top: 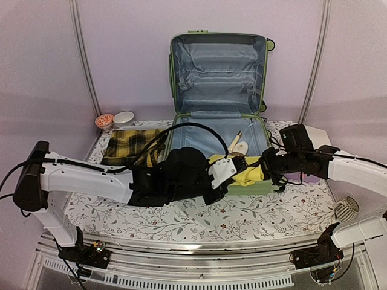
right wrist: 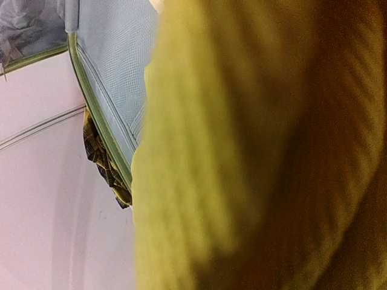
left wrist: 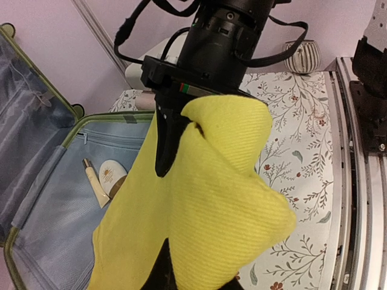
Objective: Open, take out, and arrange the luggage
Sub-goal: Pick up the clothes from the opened luggage.
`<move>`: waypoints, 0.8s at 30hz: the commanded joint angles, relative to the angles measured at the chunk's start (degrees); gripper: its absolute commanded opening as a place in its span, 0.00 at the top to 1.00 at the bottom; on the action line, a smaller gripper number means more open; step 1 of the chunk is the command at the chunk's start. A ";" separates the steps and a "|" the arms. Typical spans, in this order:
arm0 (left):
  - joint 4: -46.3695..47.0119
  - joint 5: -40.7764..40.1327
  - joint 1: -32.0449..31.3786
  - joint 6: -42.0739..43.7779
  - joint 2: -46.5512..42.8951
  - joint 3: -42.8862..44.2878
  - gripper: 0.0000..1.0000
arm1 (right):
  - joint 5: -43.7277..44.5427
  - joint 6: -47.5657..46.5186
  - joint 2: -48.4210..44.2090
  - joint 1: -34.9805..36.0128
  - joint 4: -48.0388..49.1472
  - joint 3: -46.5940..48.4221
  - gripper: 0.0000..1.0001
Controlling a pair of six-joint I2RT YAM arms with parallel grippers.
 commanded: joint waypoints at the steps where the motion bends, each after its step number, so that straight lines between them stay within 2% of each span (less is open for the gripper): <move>1: 3.86 1.56 -2.42 -3.09 -5.23 0.92 1.00 | 6.18 -3.90 -0.30 0.02 -4.78 6.32 0.98; 6: 1.54 0.47 -2.35 -3.80 -8.20 1.29 1.00 | 8.20 -9.66 5.30 1.01 -10.56 17.11 0.98; 14: -5.31 0.44 -1.83 -7.01 -12.68 5.59 1.00 | 11.66 -16.76 12.74 3.28 -14.03 35.71 0.98; 24: -9.76 1.05 2.22 -11.70 -20.61 5.25 1.00 | 9.52 -20.85 15.67 5.25 -6.83 43.28 0.98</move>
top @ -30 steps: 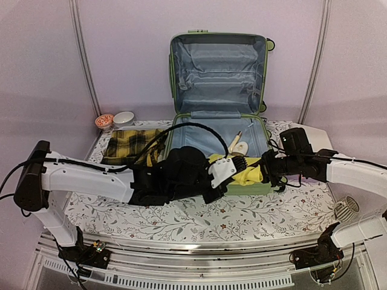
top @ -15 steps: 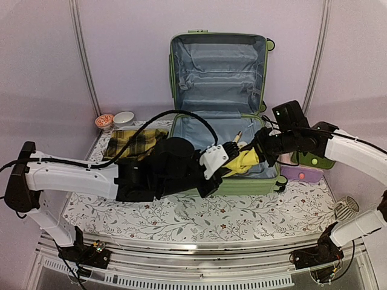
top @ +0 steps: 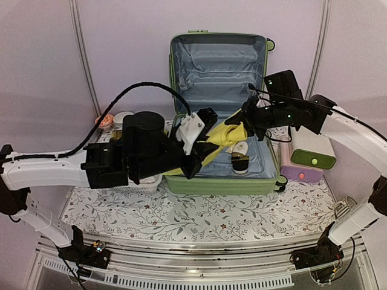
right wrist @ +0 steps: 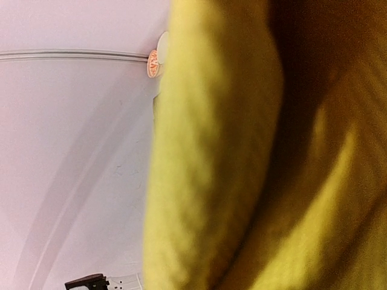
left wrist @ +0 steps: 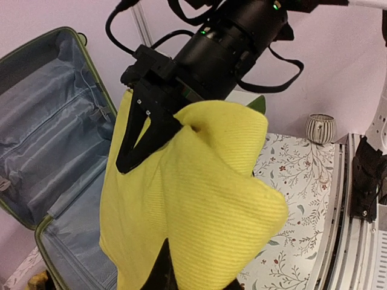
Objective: Open, take out, and arrange the luggage
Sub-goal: Pick up the clothes from the opened luggage, then place the clothes in the bin.
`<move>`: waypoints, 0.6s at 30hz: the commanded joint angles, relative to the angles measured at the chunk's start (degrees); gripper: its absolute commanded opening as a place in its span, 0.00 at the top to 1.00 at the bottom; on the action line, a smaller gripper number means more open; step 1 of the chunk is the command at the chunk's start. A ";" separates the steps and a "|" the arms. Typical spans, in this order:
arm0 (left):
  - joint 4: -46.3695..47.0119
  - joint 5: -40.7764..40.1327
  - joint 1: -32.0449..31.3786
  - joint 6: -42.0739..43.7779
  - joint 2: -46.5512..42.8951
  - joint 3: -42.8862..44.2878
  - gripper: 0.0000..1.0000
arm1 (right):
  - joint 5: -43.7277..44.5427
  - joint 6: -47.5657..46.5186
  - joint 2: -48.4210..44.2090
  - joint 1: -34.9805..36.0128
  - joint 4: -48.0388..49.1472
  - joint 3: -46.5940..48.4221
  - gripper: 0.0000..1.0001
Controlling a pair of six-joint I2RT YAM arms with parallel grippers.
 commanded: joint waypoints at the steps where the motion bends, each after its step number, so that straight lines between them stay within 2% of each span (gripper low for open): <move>1: -2.02 4.97 1.40 -3.51 -7.07 1.99 1.00 | 6.66 -3.36 2.16 -0.28 12.03 4.54 0.98; 7: -8.07 4.01 6.52 -2.96 -12.94 2.63 1.00 | 2.25 -5.89 8.38 2.75 27.25 8.67 0.98; 11: -12.27 1.03 10.88 0.82 -17.95 1.78 1.00 | -1.47 -5.73 15.77 3.56 42.16 12.05 0.98; 13: -13.68 -1.18 12.61 3.92 -20.61 0.96 1.00 | -2.33 -5.81 22.09 4.11 46.25 17.08 0.98; 16: -15.38 -5.96 15.67 9.16 -24.30 -0.22 1.00 | -3.46 -6.50 32.97 5.20 50.94 30.23 0.98; 18: -15.39 -9.34 18.03 13.56 -26.25 -1.79 1.00 | -5.22 -5.40 41.27 5.54 57.44 38.38 0.98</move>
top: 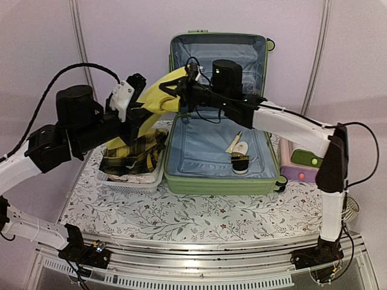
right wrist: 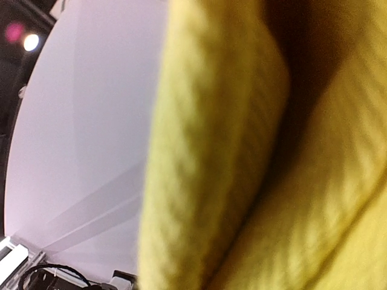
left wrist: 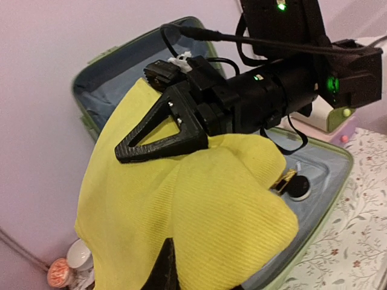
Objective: Open, take out, and arrange the luggage
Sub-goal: Place the clothes in the bin.
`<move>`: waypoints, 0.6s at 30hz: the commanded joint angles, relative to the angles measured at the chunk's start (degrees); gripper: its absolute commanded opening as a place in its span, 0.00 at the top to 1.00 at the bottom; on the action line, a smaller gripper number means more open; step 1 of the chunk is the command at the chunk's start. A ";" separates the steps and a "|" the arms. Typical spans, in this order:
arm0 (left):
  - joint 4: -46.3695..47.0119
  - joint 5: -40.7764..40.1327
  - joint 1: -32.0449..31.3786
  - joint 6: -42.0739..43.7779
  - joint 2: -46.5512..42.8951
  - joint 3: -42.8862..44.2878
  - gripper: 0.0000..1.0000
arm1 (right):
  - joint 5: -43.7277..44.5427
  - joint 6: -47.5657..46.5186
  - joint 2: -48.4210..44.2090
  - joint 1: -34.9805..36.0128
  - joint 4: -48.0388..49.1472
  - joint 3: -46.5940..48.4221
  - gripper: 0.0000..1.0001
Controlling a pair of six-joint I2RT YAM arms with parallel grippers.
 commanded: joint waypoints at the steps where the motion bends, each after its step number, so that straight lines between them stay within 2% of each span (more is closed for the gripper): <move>1: 1.13 -8.84 4.34 10.57 -7.62 -2.29 1.00 | 1.13 -0.57 15.49 -1.92 24.05 16.57 0.98; 4: 5.42 -15.80 9.45 16.41 -10.42 -9.32 1.00 | 4.71 3.42 30.10 -1.47 33.85 27.67 0.98; 6: 8.40 -14.96 13.69 16.93 -12.45 -17.85 1.00 | 9.38 6.79 37.14 -1.38 36.79 30.30 0.98; 9: 10.67 -11.38 15.78 10.16 -13.38 -27.20 1.00 | 12.22 10.98 43.19 -1.43 35.43 29.96 0.97; 10: 10.77 -9.99 15.88 6.58 -13.18 -29.50 1.00 | 12.20 11.49 44.45 -1.44 33.75 29.81 0.94; 13: 10.54 -4.43 15.97 0.08 -10.91 -32.84 1.00 | 11.01 10.22 43.82 -1.61 32.03 25.47 0.95; 16: 7.88 -1.06 15.97 -4.23 -6.03 -29.48 1.00 | 12.78 7.39 38.40 -1.69 30.95 17.52 0.95; 18: 7.23 0.57 15.89 -6.09 -3.33 -27.83 1.00 | 13.52 4.26 35.27 -1.87 28.94 15.50 0.97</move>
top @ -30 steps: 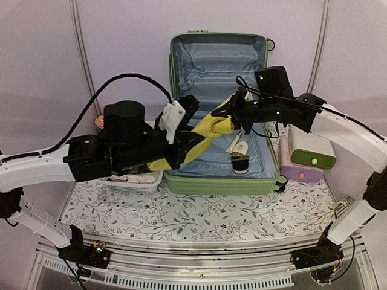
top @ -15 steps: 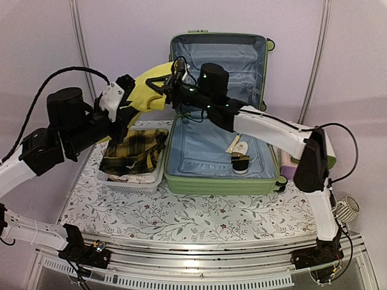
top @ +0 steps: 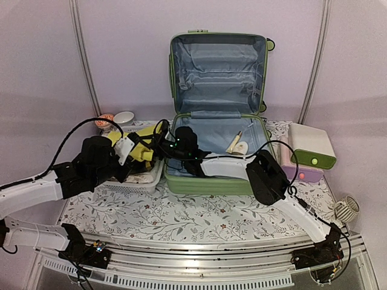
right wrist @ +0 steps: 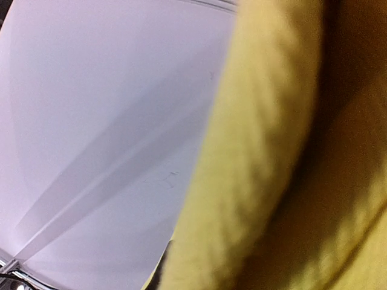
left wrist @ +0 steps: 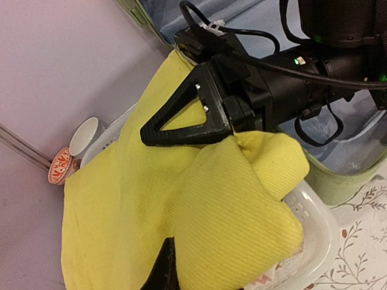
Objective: Open, take out, and arrange the luggage
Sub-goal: Place the clothes in the bin, then adjust the clothes in the bin.
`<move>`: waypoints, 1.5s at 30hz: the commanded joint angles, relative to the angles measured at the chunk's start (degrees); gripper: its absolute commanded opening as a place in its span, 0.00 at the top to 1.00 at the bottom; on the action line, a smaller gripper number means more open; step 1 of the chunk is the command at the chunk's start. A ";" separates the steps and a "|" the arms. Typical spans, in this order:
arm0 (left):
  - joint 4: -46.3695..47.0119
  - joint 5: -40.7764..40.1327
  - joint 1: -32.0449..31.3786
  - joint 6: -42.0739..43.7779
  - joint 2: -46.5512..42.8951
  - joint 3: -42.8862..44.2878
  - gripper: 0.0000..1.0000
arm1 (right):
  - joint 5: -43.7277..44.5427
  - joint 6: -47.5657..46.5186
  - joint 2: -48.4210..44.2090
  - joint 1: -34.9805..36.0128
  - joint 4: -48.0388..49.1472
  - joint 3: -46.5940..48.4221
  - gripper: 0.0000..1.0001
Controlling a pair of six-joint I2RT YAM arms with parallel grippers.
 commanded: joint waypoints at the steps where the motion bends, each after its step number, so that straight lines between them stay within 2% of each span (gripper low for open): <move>1: 0.52 4.97 -0.05 -9.08 3.22 5.18 1.00 | 12.27 -6.59 -9.35 -6.18 -2.08 -4.02 0.97; 7: 2.97 6.59 -0.04 -8.87 3.32 4.21 0.99 | 12.58 -10.38 -12.89 -6.39 -5.20 -5.86 0.96; 9: 1.72 7.27 -0.07 -8.40 3.21 4.24 0.97 | 12.99 -11.09 -13.76 -6.39 -5.64 -7.15 0.92; 14: -2.07 8.81 -0.09 -7.82 1.63 3.56 0.96 | 14.20 -12.56 -16.05 -6.54 -6.47 -10.39 0.88; 17: -3.13 12.25 -0.12 -9.09 0.27 3.63 0.90 | 14.75 -13.55 -17.15 -6.57 -7.09 -10.74 0.79; 18: -3.56 13.45 -0.06 -9.82 -0.07 3.86 0.84 | 14.85 -14.04 -17.41 -6.61 -7.39 -10.74 0.73; 19: -4.04 14.66 -0.09 -10.43 -0.41 4.15 0.67 | 14.94 -14.30 -17.64 -6.55 -7.69 -10.74 0.66; 20: -5.19 15.53 -0.12 -11.23 -0.58 4.69 0.43 | 14.94 -14.48 -17.88 -6.60 -8.06 -10.74 0.61; 21: -6.42 16.18 -0.12 -12.38 -0.64 5.71 0.29 | 14.92 -15.07 -18.08 -6.61 -8.44 -10.74 0.58; 25: -13.36 17.44 -0.10 -17.94 -2.25 12.25 0.04 | 16.21 -17.52 -20.48 -6.61 -11.11 -12.22 0.48; 26: -14.98 17.55 -0.04 -19.15 -2.99 13.87 0.02 | 17.13 -18.30 -21.28 -6.61 -11.44 -12.96 0.46; 28: -18.85 15.55 0.48 -22.40 -3.91 17.52 0.02 | 18.22 -19.75 -22.53 -6.61 -12.09 -14.42 0.45; 30: -24.31 13.01 3.68 -25.32 -2.89 21.51 0.02 | 18.09 -20.76 -23.65 -6.69 -13.05 -14.94 0.45; 35: -31.96 21.08 20.13 -28.71 4.32 26.52 0.06 | 16.29 -20.94 -24.92 -6.66 -15.98 -14.65 0.43; 39: -28.43 29.95 29.99 -30.03 4.99 24.40 0.08 | 15.03 -22.65 -27.40 -6.65 -21.60 -15.20 0.36; 42: -24.27 36.81 31.40 -30.93 5.35 22.69 0.18 | 12.14 -25.90 -31.17 -6.58 -26.77 -17.57 0.36; 45: -19.67 43.56 31.24 -32.73 7.11 21.66 0.32 | 8.69 -31.45 -37.66 -6.54 -29.74 -24.36 0.36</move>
